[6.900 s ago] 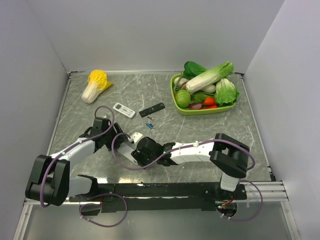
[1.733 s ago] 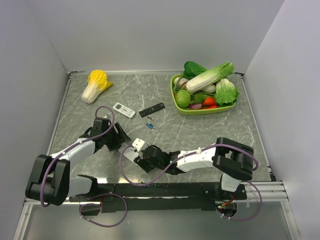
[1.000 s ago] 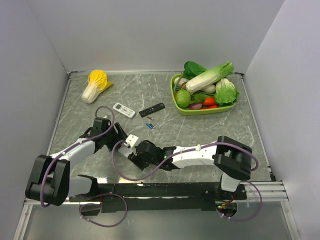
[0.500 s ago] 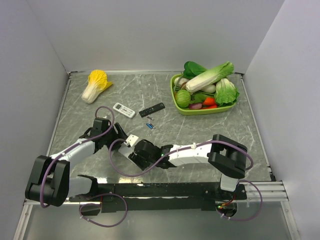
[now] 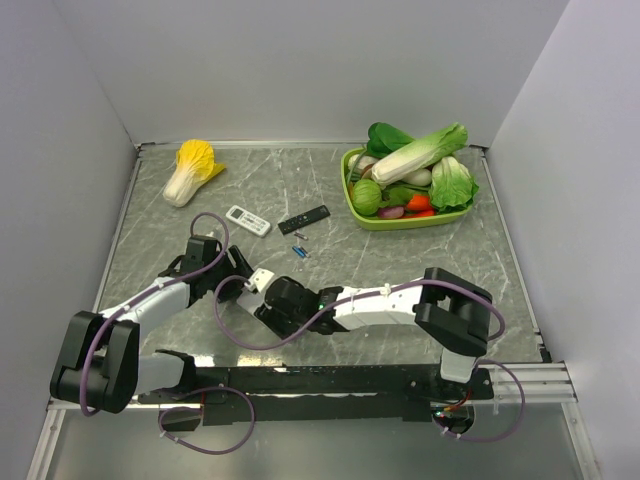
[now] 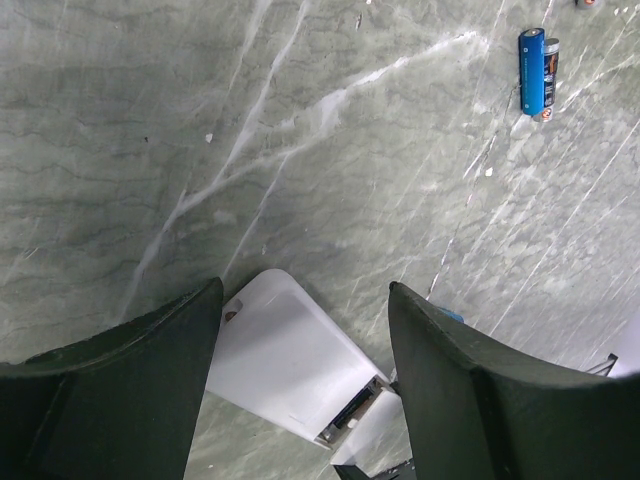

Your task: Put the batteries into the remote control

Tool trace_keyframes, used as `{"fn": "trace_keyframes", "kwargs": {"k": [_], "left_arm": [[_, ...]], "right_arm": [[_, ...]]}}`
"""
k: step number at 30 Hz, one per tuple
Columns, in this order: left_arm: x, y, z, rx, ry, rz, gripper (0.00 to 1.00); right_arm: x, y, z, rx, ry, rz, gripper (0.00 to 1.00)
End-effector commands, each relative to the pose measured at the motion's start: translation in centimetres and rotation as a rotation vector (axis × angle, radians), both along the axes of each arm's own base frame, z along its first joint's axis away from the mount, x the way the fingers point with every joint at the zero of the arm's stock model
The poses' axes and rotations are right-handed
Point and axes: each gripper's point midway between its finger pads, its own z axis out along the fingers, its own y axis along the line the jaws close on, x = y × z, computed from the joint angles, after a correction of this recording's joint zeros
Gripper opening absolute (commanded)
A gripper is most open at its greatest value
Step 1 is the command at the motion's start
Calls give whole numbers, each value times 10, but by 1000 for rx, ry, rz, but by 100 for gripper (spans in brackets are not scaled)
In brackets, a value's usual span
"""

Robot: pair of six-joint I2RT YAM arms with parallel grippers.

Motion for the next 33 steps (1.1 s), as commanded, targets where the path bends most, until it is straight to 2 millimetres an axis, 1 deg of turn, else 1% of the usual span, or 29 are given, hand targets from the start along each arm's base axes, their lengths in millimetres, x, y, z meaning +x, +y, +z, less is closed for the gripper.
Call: {"fn": "trace_keyframes", "kwargs": {"k": [1,10,16,20,24,26,27,29,30,32,33], "left_arm": [[-20,4,-13,16,74,-1,73],[-20,4,-12,18,70,0,73],[-20,5,-12,19,69,1,73],[-20,5,-11,18,67,1,73],[-19,5,-11,19,69,1,73],[-19,5,-11,19,65,0,73],[-19,5,-11,19,67,2,73],[-19,5,-11,23,67,3,73],[-18,5,-10,24,67,4,74],[-18,7,-10,30,69,7,74],[-18,7,-9,31,65,9,75]], "right_arm": [[5,13,6,12,8,9,61],[5,10,0,-8,32,-6,66],[6,9,-2,0,46,-17,65],[6,10,2,11,42,-13,64],[8,14,15,41,23,-8,66],[10,15,26,61,11,-10,67],[12,16,35,79,0,-11,70],[15,17,46,102,-13,-19,73],[16,17,57,126,-24,-22,77],[18,14,65,141,-39,-27,80],[19,13,76,166,-52,-30,85]]}}
